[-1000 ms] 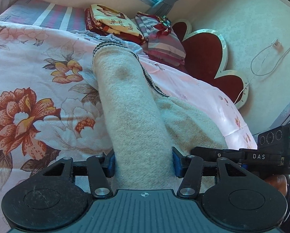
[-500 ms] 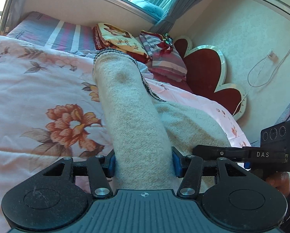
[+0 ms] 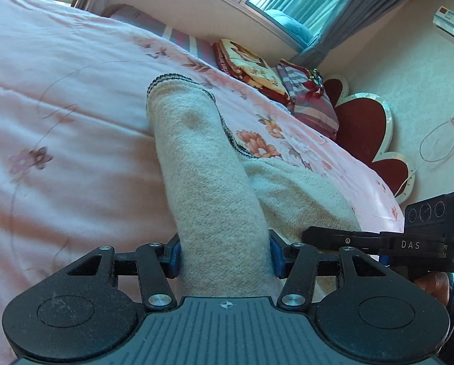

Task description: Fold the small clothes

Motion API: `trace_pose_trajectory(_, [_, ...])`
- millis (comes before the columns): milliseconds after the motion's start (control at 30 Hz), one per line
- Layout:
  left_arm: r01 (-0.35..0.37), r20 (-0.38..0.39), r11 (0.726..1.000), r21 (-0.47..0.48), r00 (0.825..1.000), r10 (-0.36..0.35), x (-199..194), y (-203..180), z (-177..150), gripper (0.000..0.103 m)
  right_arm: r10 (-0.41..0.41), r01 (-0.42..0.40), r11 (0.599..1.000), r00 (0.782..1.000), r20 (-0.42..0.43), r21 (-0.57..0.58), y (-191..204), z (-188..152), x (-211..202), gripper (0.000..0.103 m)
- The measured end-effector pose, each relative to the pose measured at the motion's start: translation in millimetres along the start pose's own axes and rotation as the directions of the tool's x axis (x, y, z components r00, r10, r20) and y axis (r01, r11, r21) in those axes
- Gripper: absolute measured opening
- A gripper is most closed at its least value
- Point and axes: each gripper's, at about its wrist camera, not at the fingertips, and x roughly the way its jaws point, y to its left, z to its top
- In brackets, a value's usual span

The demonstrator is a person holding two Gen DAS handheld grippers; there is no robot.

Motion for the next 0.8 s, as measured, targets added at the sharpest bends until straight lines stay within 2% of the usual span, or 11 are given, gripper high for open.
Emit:
trace_pose_trajectory(100, [-0.006,0.006,0.998,-0.059,1.000,0.006,-6,29,-20,0.054,-0.020,0.020,1.000,0.999,-0.030,0.001,1,-11,16,0.030])
trace_pose_trajectory(133, [0.015,0.028,0.996,-0.090,1.000,-0.012,-8,36,-26,0.055,-0.033,0.033,0.999,0.999,-0.033,0.016,-3,-15,19,0.030])
trace_pose_trajectory(167, [0.032,0.046,0.993,-0.116,0.999,-0.027,-10,42,-30,0.058,-0.035,0.036,0.998,0.999,-0.034,0.042,-10,-17,20,0.030])
trace_pose_trajectory(200, [0.025,0.057,0.992,-0.125,0.998,-0.018,-11,45,-35,0.067,-0.040,0.042,0.997,0.999,-0.032,0.065,-16,-19,20,0.032])
trace_pose_trajectory(233, [0.018,0.072,0.993,-0.118,0.997,-0.010,-13,45,-39,0.071,-0.040,0.043,0.995,0.999,-0.028,0.093,-23,-22,18,0.033])
trace_pose_trajectory(367, [-0.015,0.100,0.995,-0.095,0.995,0.024,-16,42,-46,0.073,-0.009,0.008,0.986,1.000,0.003,0.164,-33,-33,14,0.035])
trace_pose_trajectory(467, [-0.084,0.151,0.996,-0.040,0.985,0.090,-35,30,-42,0.073,-0.065,0.056,0.985,0.997,0.046,0.162,-29,-33,-1,0.049])
trace_pose_trajectory(533, [-0.108,0.212,0.994,-0.017,0.971,0.109,-52,25,-38,0.073,-0.101,0.086,0.984,0.991,0.089,0.154,-29,-32,-21,0.053])
trace_pose_trajectory(633, [-0.060,0.266,0.996,0.062,0.963,0.042,-64,17,-29,0.073,-0.148,0.142,0.989,0.976,0.161,0.047,-11,-25,-45,0.043])
trace_pose_trajectory(700, [-0.044,0.240,0.990,0.137,0.971,0.010,-56,2,-22,0.073,-0.154,0.163,0.986,0.971,0.182,-0.037,4,-18,-45,0.040])
trace_pose_trajectory(800, [-0.039,0.185,0.976,0.214,0.983,-0.002,-33,-18,-17,0.073,-0.147,0.172,0.971,0.977,0.155,-0.163,28,-7,-26,0.033])
